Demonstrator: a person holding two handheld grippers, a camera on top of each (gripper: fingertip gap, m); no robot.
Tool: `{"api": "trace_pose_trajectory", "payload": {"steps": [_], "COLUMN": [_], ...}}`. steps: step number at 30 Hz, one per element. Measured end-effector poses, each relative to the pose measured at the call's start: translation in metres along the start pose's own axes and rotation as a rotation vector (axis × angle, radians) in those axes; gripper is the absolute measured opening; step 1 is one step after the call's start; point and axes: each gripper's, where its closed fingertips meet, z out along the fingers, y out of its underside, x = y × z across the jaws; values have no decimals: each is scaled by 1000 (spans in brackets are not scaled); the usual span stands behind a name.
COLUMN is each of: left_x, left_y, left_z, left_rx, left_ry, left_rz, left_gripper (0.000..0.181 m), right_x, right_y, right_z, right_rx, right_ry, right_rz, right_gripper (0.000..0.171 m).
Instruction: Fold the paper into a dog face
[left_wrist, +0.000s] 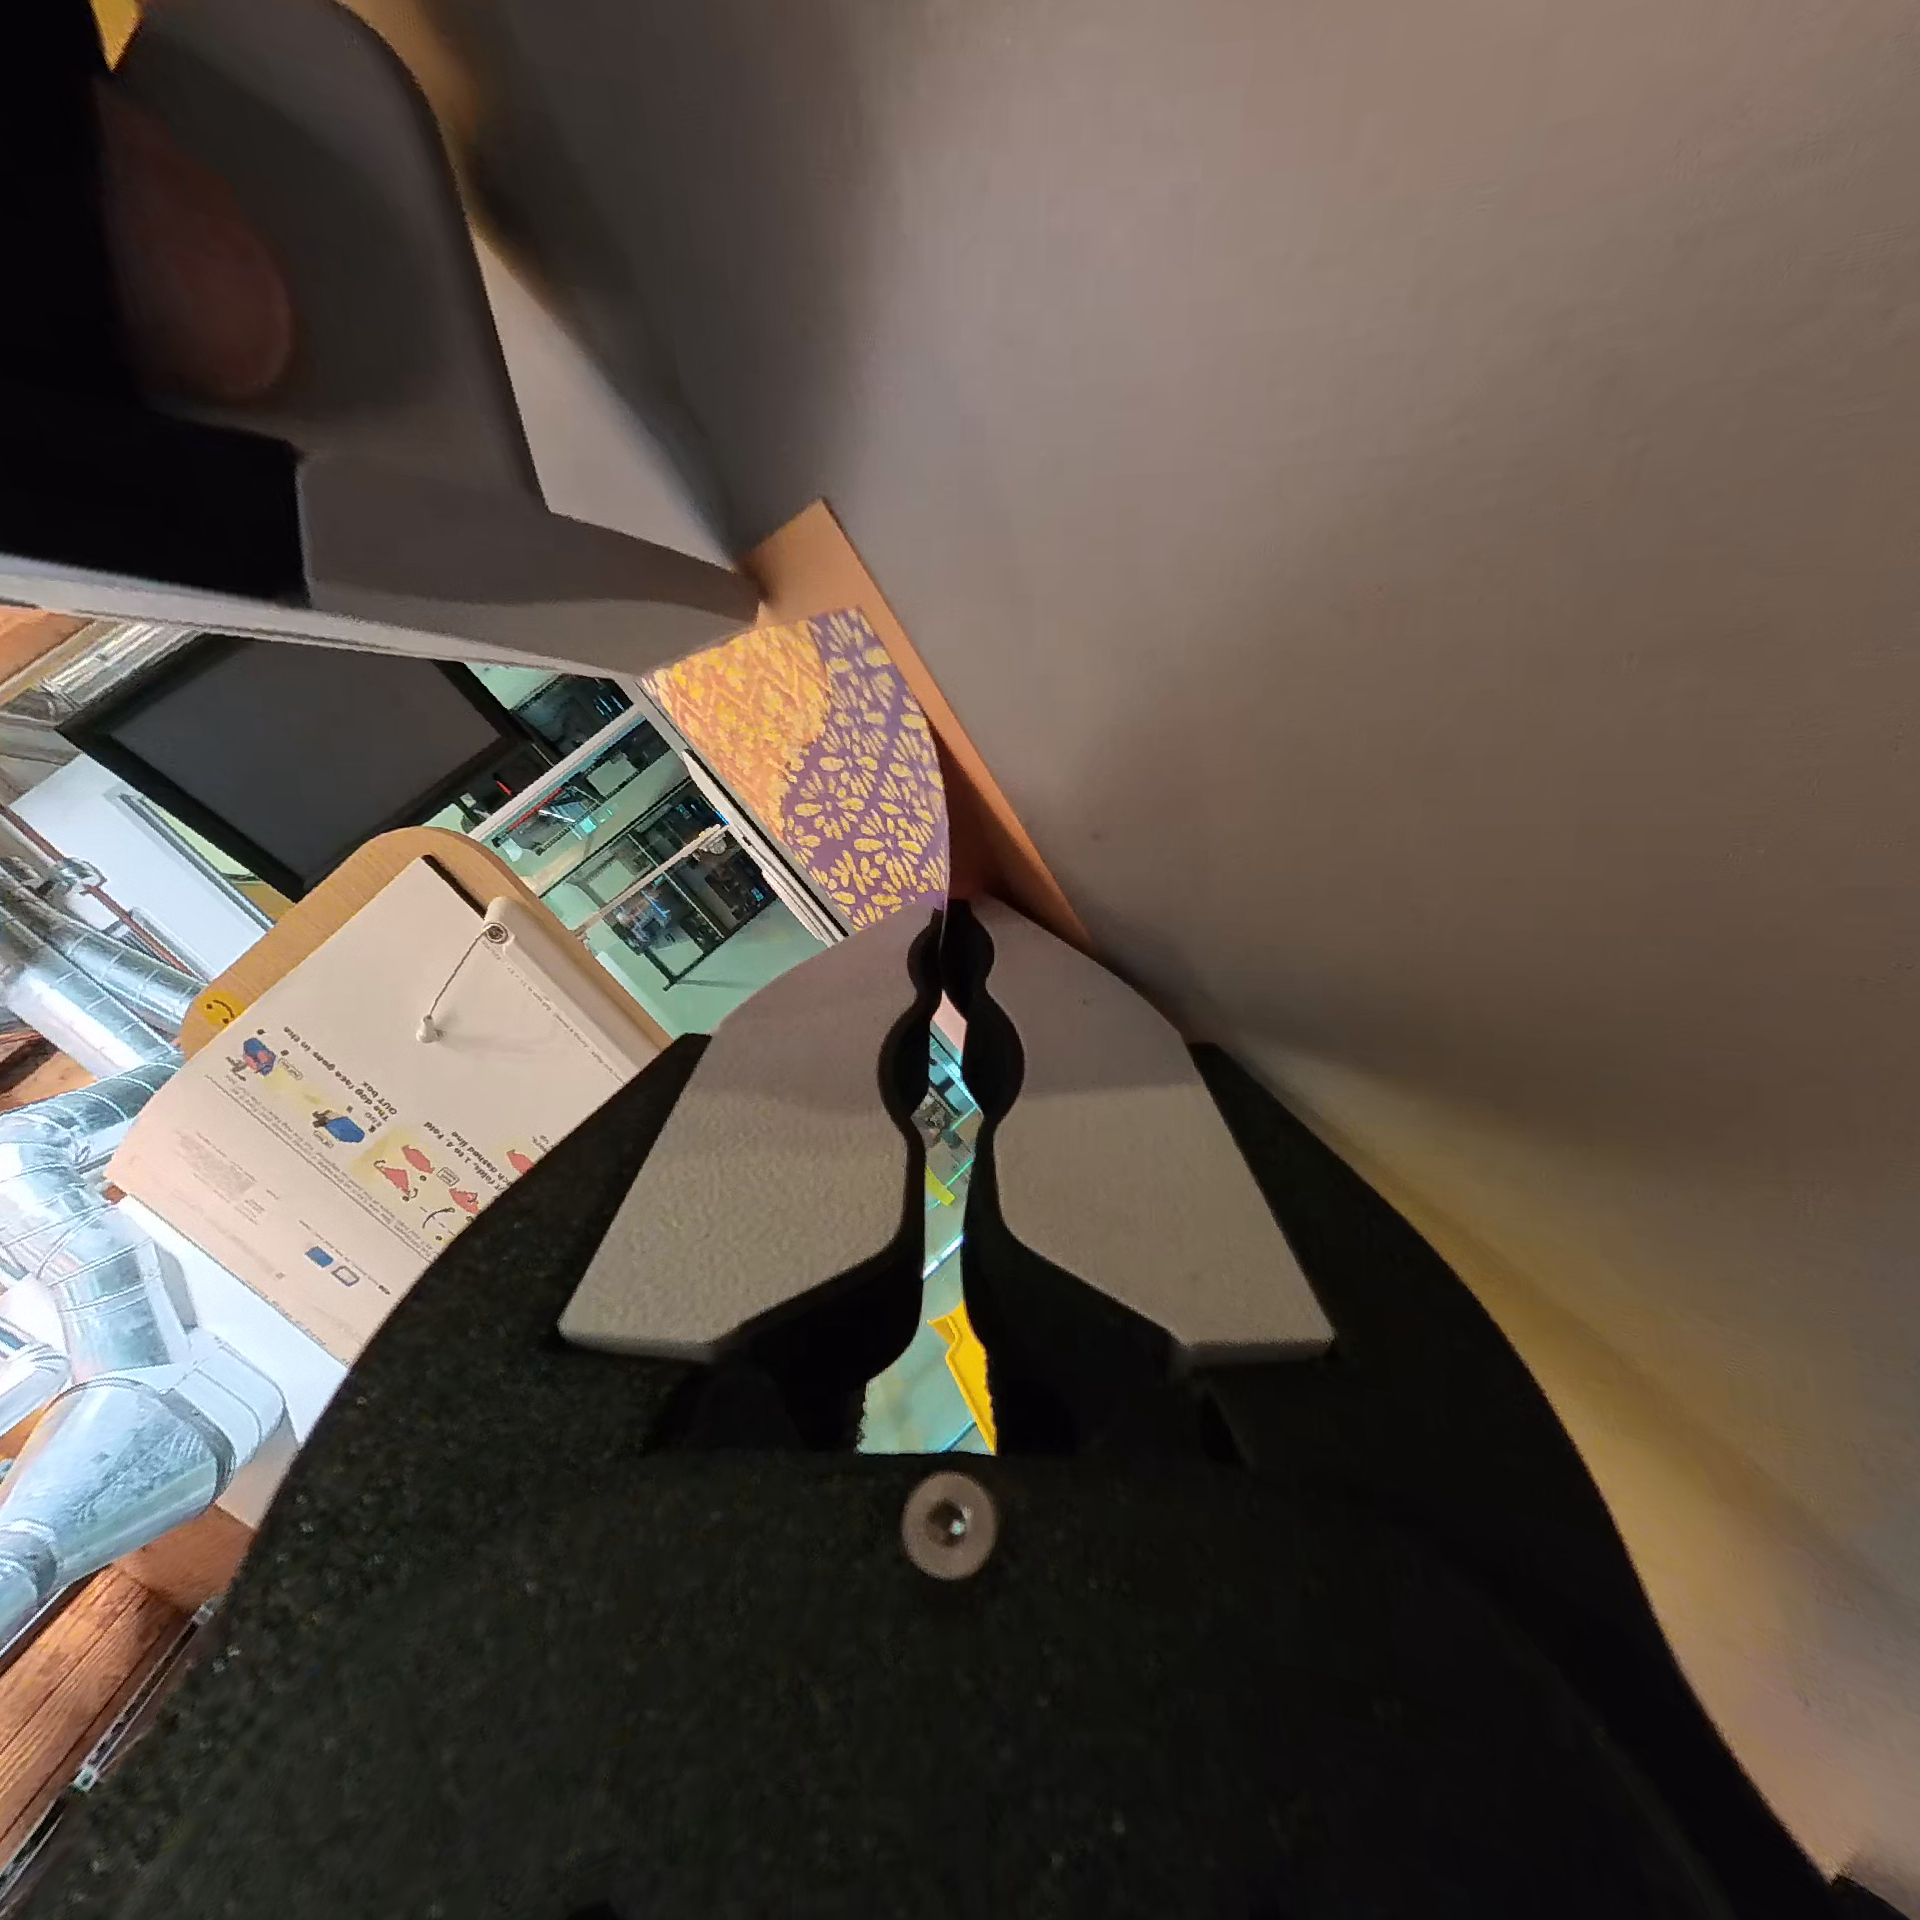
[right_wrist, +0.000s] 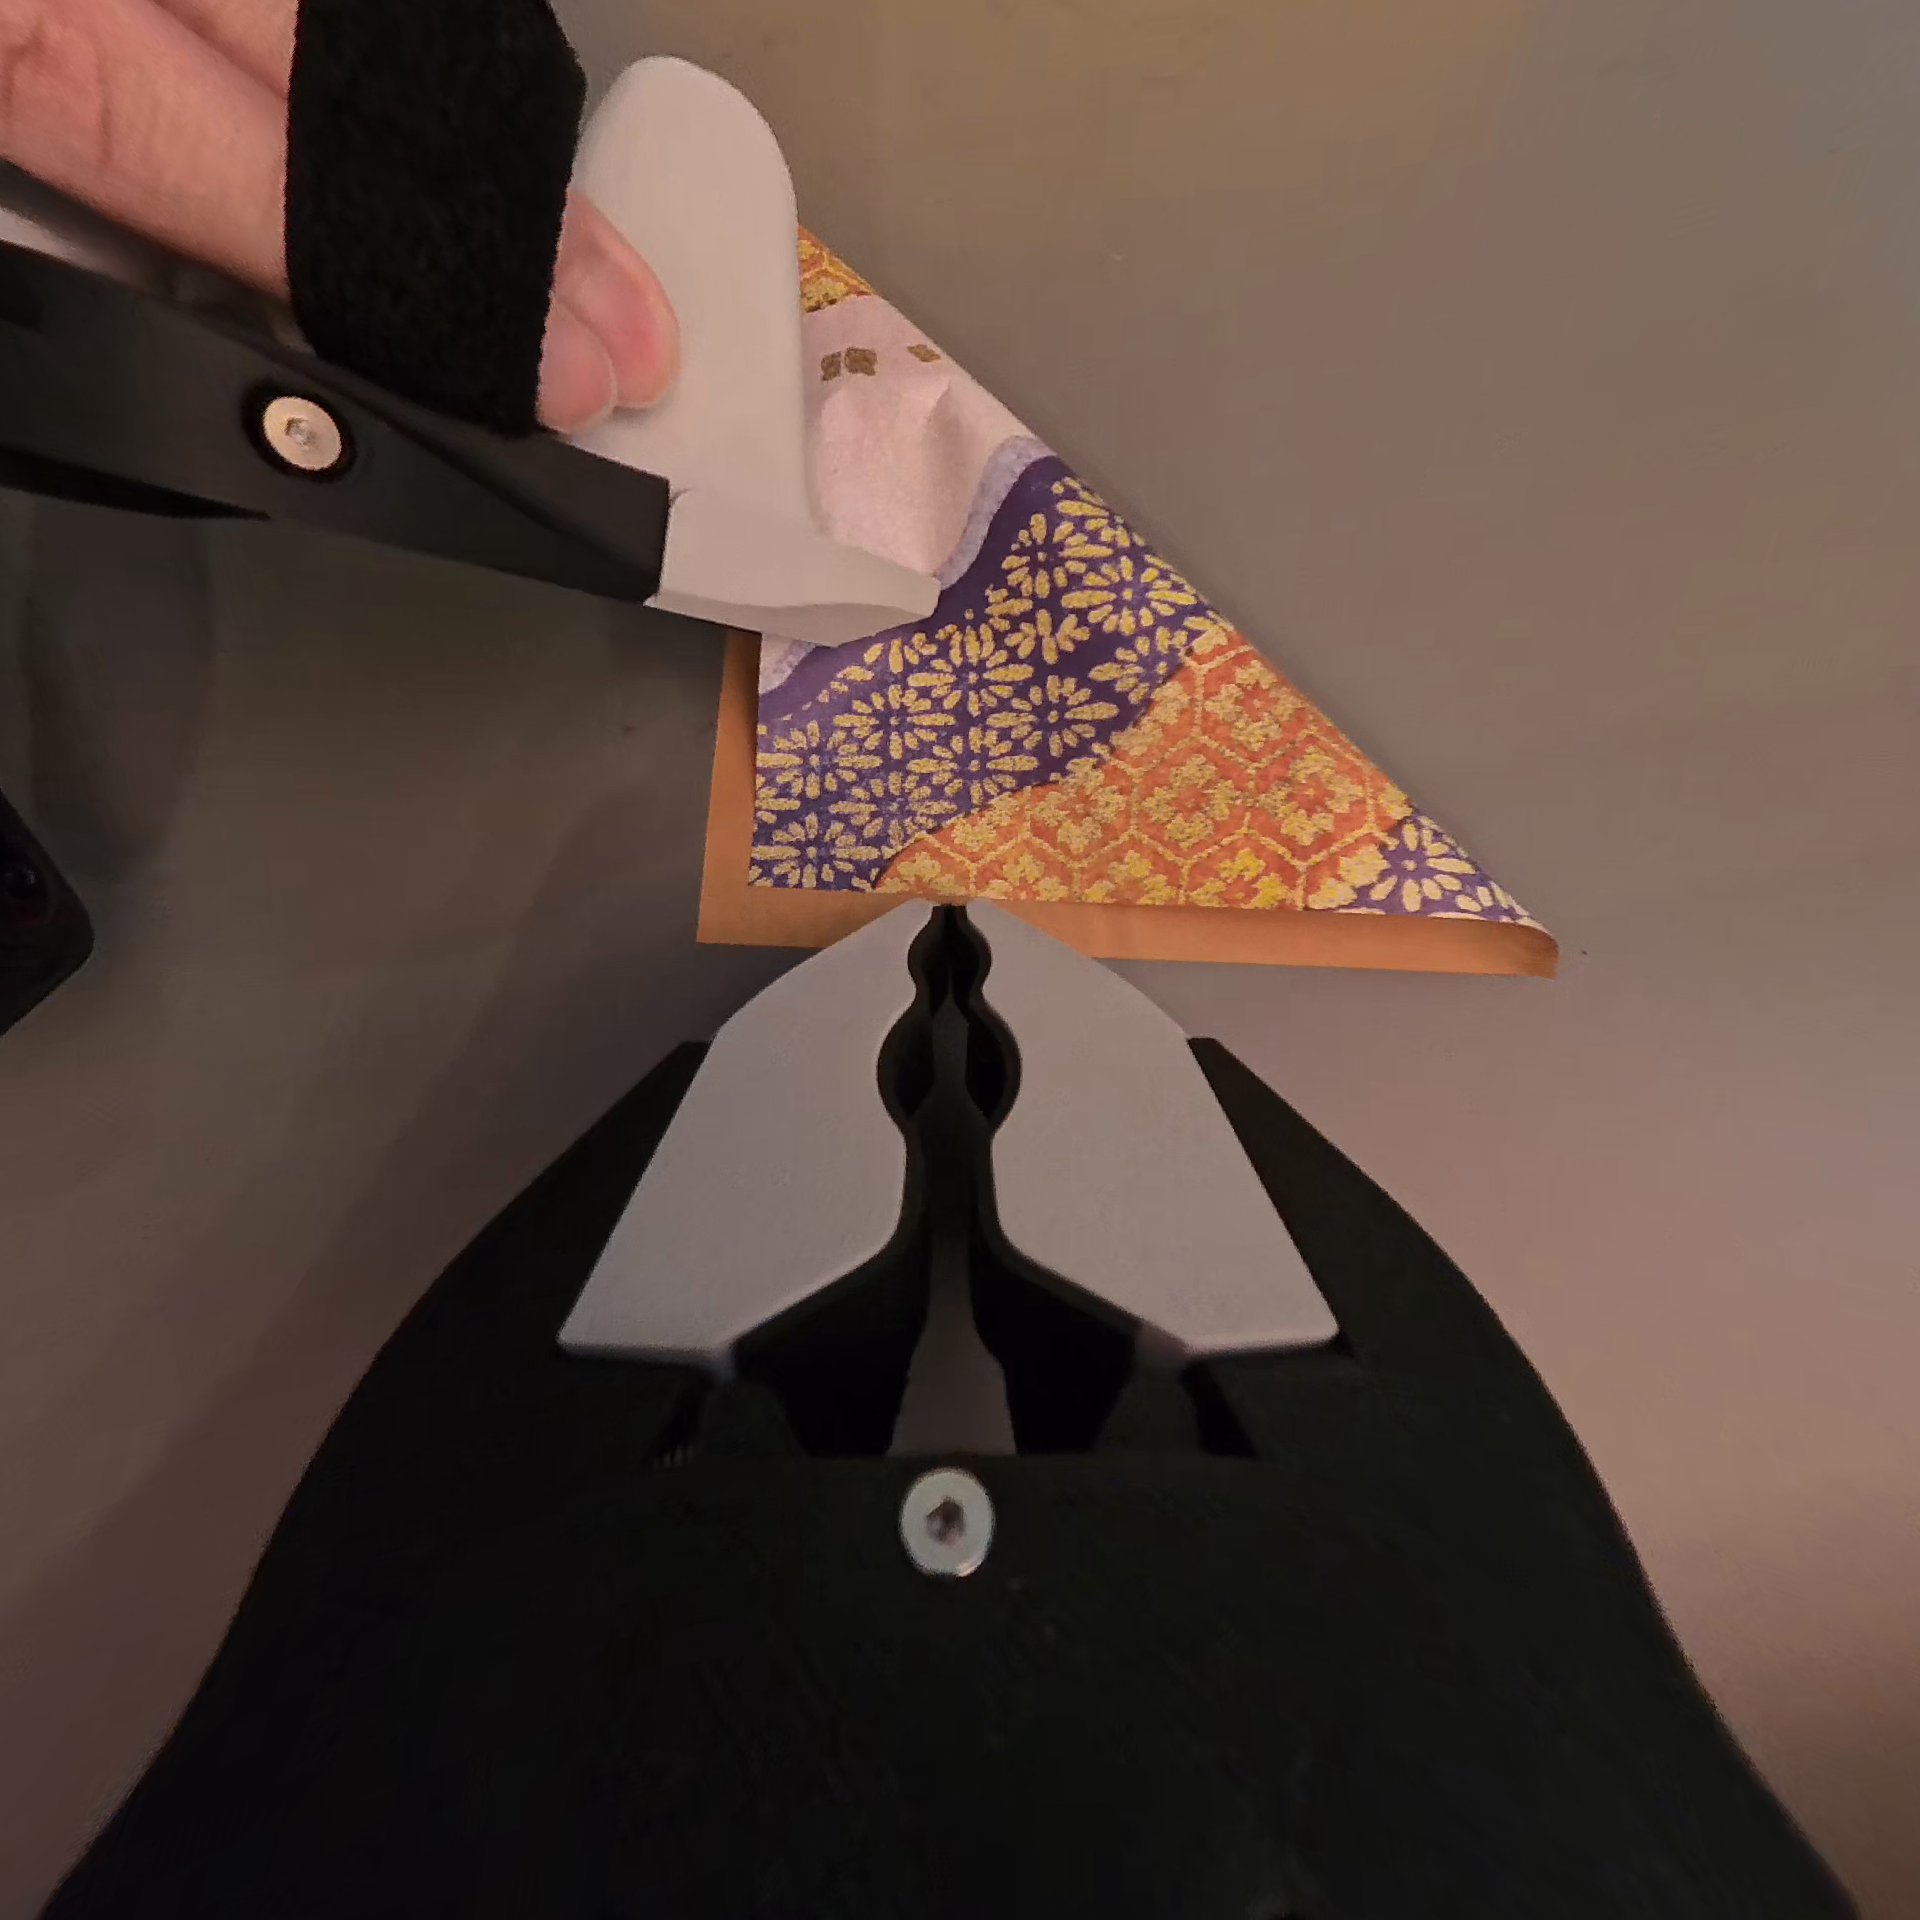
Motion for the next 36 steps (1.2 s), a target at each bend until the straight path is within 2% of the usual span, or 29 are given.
{"api": "trace_pose_trajectory", "payload": {"steps": [13, 16, 18, 23, 26, 28, 31, 36], "left_x": [2, 2, 2, 2, 2, 2, 2, 2], "left_y": [-1, -1, -1, -1, -1, -1, -1, -1], "left_z": [1, 1, 1, 1, 1, 1, 1, 1], "left_rx": [-9, -8, -7, -3, -3, -3, -5, -2], "left_ry": [12, 13, 12, 13, 15, 15, 11, 12], "left_rz": [-1, -3, -4, -11, -13, -14, -14, -22], "left_gripper": [0, 0, 0, 0, 0, 0, 0, 0], "right_x": [-18, -21, -18, -13, -15, -17, -22, -16], "right_y": [-9, -5, 0, 2, 1, 0, -5, -3], "right_z": [-13, -12, -9, -7, -4, -4, -5, -3], "right_rx": [53, 26, -13, -25, -11, 2, 33, 10], "right_ry": [-123, -107, -68, 2, -35, -71, -148, -130], "right_rz": [-10, -92, -162, -341, -308, -255, -132, -77], "right_gripper": [1, 1, 11, 14, 14, 3, 1, 2]}}
